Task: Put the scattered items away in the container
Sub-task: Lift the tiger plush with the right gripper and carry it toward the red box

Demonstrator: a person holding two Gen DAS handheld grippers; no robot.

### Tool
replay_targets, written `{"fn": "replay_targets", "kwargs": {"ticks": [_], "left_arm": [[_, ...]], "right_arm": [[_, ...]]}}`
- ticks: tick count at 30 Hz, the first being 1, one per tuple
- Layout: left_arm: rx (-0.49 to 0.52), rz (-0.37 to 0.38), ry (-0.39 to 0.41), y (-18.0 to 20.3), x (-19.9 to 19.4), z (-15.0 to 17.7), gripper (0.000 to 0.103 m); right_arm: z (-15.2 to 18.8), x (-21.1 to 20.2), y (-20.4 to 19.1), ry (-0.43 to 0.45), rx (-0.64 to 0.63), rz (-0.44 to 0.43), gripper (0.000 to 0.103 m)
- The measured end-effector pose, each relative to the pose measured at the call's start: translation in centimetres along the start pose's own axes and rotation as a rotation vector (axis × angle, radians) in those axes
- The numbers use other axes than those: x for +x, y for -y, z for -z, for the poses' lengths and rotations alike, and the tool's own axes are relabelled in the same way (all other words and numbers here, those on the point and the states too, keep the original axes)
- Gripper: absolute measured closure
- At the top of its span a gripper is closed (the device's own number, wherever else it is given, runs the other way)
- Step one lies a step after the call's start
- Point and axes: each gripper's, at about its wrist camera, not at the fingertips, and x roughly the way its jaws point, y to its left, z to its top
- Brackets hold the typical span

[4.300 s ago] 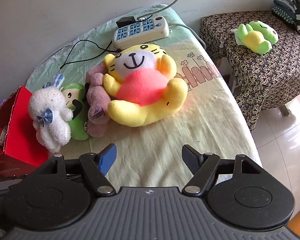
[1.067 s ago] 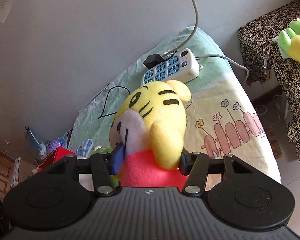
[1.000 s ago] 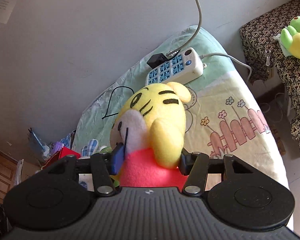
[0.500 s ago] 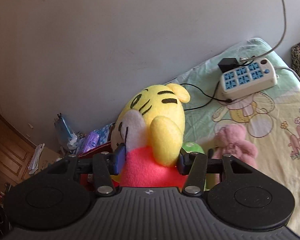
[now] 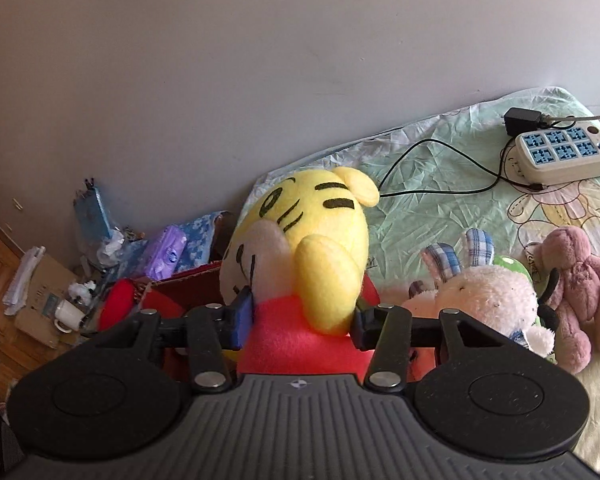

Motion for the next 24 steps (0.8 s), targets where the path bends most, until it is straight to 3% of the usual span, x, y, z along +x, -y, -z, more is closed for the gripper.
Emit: {"fn": "replay_targets", "kwargs": {"ticks": [10, 14, 17, 20, 24], "left_arm": [[-0.015, 0.038, -0.014, -5.9, -1.2, 3.5, 0.032], [-0.115, 0.044, -0.031, -9.0, -1.8, 4.3, 0.035], [-0.228, 0.038, -0.051, -10.7, -2.3, 4.4, 0.048], [-0.325, 0.008, -0.075, -11.7, -2.6, 4.4, 0.05], [-0.335, -0.073, -0.151, -11.6, -2.1, 3.5, 0.05]], "right_arm": [[1.5, 2.2, -5.7, 0.043, -0.201, 0.248, 0.055], [2.4, 3.3, -8.2, 0.057, -0.289, 0.318, 0.055], [3.1, 4.4, -9.6, 0.071, -0.345, 0.36, 0.055], [4.1, 5.3, -10.1, 0.068, -0.386, 0.365, 0.055], [5.9, 6.6, -9.6, 0.085, -0.454, 0.411, 0.056]]}}
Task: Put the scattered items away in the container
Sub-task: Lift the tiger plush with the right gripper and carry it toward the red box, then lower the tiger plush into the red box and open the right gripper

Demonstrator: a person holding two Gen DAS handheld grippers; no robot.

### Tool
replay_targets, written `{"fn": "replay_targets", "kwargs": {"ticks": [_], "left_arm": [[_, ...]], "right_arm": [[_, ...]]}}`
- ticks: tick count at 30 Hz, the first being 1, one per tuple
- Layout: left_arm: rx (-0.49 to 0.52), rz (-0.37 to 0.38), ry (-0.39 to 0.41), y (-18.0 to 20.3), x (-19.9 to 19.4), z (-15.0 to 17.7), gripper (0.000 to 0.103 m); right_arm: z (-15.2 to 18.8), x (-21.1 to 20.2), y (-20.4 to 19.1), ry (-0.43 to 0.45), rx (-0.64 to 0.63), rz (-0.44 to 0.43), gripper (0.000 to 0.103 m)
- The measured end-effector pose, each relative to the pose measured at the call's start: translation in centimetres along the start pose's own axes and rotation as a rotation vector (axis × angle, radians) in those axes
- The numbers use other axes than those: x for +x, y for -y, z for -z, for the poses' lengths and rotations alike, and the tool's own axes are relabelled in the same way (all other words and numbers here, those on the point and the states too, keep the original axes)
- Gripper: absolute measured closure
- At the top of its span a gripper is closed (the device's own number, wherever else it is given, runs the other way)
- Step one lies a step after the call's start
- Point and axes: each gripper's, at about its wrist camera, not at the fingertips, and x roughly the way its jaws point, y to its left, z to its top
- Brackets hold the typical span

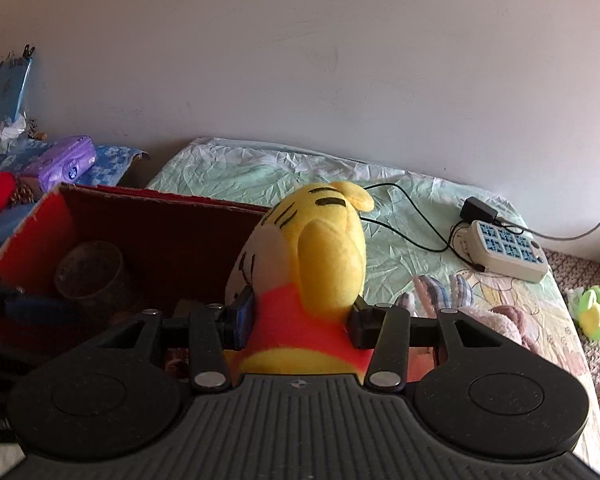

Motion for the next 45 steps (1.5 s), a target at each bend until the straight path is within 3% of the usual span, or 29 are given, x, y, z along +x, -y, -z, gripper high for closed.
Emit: {"fn": "replay_targets", "kwargs": {"ticks": [2, 5, 12, 15, 17, 20, 26, 35, 41, 45], "left_arm": [[0.006, -0.024, -0.044, 0.7, 0.0, -0.7, 0.05], [-0.004, -0.045, -0.115, 0.3, 2.0, -2.2, 0.06], [-0.044, -0.015, -0.245, -0.9, 6.4, -4.2, 0.061], [-0.022, -0.008, -0.279, -0.2, 7.7, -4.5, 0.06], [0.007, -0.016, -0.307, 0.7, 8.6, -4.5, 0.061], [0.053, -0.038, -0.341, 1.8, 9.6, -4.5, 0.061], [0.126, -0.058, -0.344, 3.3, 10.2, -5.1, 0.063], [0.112, -0.061, -0.341, 2.6, 10.1, -4.6, 0.062], [0.11, -0.096, -0.308, 2.5, 8.5, -3.9, 0.053], [0.121, -0.13, -0.273, 2.6, 7.2, -3.6, 0.041]], "right_arm": [[0.4, 0.0, -0.7, 0.02, -0.048, 0.028, 0.056], [0.8, 0.0, -0.7, 0.028, -0.049, 0.033, 0.056], [1.2, -0.3, 2.9, 0.015, 0.14, -0.091, 0.048], [1.1, -1.3, 4.7, 0.024, 0.233, -0.14, 0.046], [1.0, -2.0, 5.9, 0.031, 0.303, -0.176, 0.035], [1.3, -2.6, 7.3, 0.036, 0.391, -0.221, 0.036], [2.0, -2.7, 8.9, 0.016, 0.468, -0.249, 0.055], [2.6, -3.3, 9.4, 0.035, 0.476, -0.237, 0.057], [2.3, -3.4, 8.9, 0.027, 0.449, -0.243, 0.067], [2.2, -3.2, 8.5, 0.018, 0.431, -0.229, 0.069]]}}
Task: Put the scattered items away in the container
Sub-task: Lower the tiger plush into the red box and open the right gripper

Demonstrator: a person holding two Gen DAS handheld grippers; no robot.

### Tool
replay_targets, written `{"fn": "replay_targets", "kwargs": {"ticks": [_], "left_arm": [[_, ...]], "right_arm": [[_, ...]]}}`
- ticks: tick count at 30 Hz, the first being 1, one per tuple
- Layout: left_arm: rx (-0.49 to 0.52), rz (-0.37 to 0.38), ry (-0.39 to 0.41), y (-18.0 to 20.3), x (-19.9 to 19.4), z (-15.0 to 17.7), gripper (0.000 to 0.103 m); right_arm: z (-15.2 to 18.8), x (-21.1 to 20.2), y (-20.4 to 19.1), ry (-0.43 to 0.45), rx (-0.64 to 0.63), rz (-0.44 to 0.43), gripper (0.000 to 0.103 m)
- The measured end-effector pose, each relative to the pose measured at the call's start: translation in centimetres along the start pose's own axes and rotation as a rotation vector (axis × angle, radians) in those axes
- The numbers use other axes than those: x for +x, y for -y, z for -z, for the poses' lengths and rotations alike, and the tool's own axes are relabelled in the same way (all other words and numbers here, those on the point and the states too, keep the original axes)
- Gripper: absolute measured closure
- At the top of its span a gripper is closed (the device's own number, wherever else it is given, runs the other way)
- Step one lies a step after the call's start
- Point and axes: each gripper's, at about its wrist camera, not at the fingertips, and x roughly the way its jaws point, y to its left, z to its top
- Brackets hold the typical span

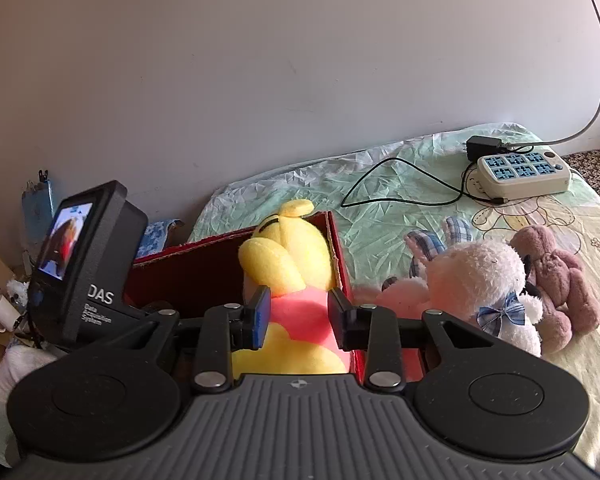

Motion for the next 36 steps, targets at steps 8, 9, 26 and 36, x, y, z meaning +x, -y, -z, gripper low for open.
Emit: {"fn": "replay_targets", "kwargs": {"ticks": [8, 9, 26, 36], "left_arm": [[-0.002, -0.067, 0.066, 1.8, -1.5, -0.5, 0.033], [-0.002, -0.075, 0.075, 1.9, -1.7, -0.4, 0.032], [-0.041, -0.142, 0.115, 0.7, -3.4, -0.1, 0.018], [-0.043, -0.108, 0.068, 0.7, -1.5, -0.2, 0.02]], "right_arm": [[0.1, -0.5, -0.3, 0.0, -0.011, 0.008, 0.069], [0.1, -0.6, -0.4, -0.001, -0.015, 0.015, 0.068], [-0.7, -0.8, -0.2, -0.036, -0.046, 0.031, 0.068], [-0.8, 0.7, -0.8, -0.084, -0.065, 0.017, 0.068]]}}
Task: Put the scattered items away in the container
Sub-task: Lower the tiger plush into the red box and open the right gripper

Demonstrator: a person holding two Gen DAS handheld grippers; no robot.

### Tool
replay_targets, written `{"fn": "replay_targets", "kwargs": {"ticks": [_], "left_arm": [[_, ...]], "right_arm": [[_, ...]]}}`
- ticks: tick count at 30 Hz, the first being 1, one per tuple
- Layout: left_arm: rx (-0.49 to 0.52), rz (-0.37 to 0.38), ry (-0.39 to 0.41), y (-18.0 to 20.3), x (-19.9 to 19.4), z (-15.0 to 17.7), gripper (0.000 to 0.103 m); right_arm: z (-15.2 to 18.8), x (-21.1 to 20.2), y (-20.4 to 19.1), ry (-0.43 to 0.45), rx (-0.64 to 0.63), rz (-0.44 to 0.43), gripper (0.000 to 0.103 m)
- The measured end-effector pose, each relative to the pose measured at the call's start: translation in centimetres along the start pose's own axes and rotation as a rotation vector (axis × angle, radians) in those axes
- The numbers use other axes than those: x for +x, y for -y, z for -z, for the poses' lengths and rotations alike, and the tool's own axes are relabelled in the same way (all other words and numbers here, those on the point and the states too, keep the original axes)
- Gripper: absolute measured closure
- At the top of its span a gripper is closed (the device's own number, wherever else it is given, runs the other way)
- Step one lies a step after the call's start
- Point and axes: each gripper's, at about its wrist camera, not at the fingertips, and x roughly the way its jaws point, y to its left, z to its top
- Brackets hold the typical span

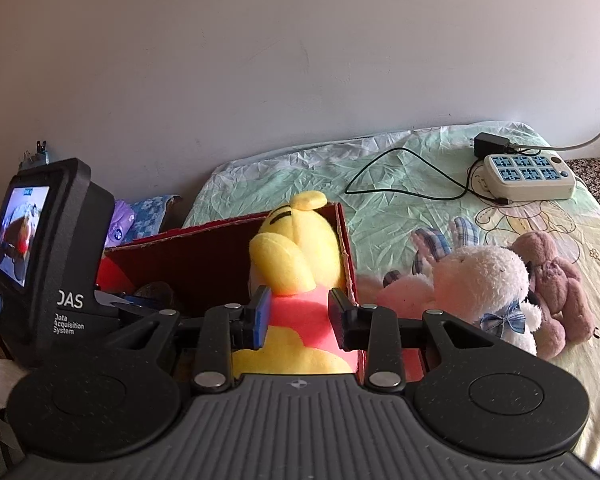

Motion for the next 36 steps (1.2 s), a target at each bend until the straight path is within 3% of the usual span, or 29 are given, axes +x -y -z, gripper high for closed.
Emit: {"fn": "replay_targets", "kwargs": {"ticks": [7, 14, 23, 36], "left_arm": [[0.029, 0.017, -0.016, 1.2, 0.8, -0.1, 0.022], [0.028, 0.011, 0.007, 0.9, 0.2, -0.1, 0.018], [0.0, -0.021, 0.063, -0.2, -1.9, 0.5, 0.016], [-0.074, -0.107, 0.05, -1.2, -3.3, 2.6, 0.016]], "right_arm": [[0.4, 0.8, 0.4, -0.044, 0.019, 0.027, 0.068], [-0.1, -0.1, 0.3, 0.0, 0.031, 0.019, 0.068], [0.1, -0.9, -0.2, 0.019, 0.007, 0.039, 0.068], [0.3, -1.3, 0.0, -0.019, -0.021, -0.001, 0.068]]}}
